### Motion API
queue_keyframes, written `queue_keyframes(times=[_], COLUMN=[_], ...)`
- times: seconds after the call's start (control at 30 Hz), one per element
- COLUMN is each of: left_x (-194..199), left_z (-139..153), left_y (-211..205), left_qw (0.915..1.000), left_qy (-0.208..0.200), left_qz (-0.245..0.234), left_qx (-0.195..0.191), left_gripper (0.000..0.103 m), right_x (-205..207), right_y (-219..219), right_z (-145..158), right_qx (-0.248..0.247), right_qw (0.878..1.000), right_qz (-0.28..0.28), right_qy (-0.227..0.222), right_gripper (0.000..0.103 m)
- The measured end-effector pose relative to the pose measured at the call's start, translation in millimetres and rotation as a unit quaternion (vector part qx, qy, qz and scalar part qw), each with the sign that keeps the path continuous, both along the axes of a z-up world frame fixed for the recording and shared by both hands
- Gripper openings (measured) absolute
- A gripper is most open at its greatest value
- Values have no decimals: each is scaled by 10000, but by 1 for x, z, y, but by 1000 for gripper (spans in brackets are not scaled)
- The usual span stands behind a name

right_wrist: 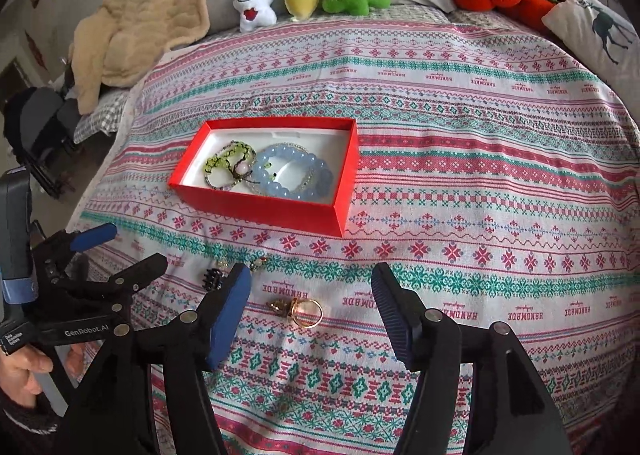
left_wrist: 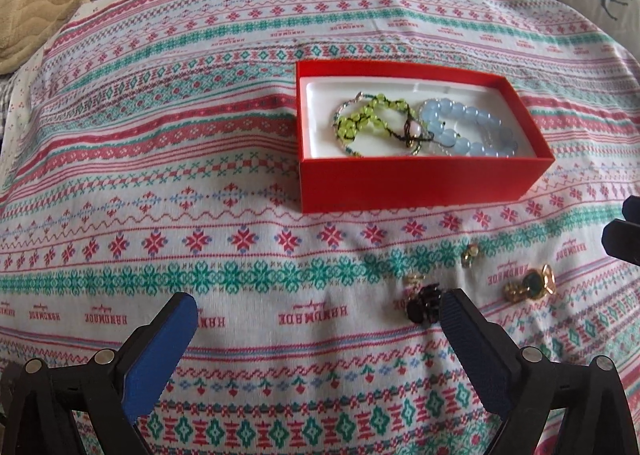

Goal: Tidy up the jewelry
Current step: 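Open both tools to drop the bracelets into the box and withdraw, then lower the left tool onto the black claw clip and close it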

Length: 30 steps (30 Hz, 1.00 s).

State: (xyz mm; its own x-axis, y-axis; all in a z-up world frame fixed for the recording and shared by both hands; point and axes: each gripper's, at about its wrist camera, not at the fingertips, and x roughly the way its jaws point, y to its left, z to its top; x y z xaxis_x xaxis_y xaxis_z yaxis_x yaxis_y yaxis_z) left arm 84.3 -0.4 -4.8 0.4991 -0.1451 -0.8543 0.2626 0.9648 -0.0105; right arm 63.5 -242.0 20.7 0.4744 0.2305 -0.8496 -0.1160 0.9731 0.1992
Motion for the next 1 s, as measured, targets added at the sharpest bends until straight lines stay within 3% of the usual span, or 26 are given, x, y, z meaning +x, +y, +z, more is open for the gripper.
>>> queue_keyframes(times=[0.5, 0.77, 1.0], left_x=[-24, -22, -20], left_z=[-33, -45, -38], left_y=[7, -12, -34], left_qw=[9985, 9968, 9951], left_qy=[332, 554, 395], left_qz=[-325, -576, -792], left_qx=[301, 14, -432], left_gripper=[100, 99, 71], right_x=[-31, -31, -29], right_y=[4, 8, 8], right_z=[-44, -59, -60], right_qx=[-685, -990, -958], right_qw=[9958, 9914, 9914], right_qz=[320, 312, 321], right_qy=[521, 793, 838], right_gripper=[67, 67, 67])
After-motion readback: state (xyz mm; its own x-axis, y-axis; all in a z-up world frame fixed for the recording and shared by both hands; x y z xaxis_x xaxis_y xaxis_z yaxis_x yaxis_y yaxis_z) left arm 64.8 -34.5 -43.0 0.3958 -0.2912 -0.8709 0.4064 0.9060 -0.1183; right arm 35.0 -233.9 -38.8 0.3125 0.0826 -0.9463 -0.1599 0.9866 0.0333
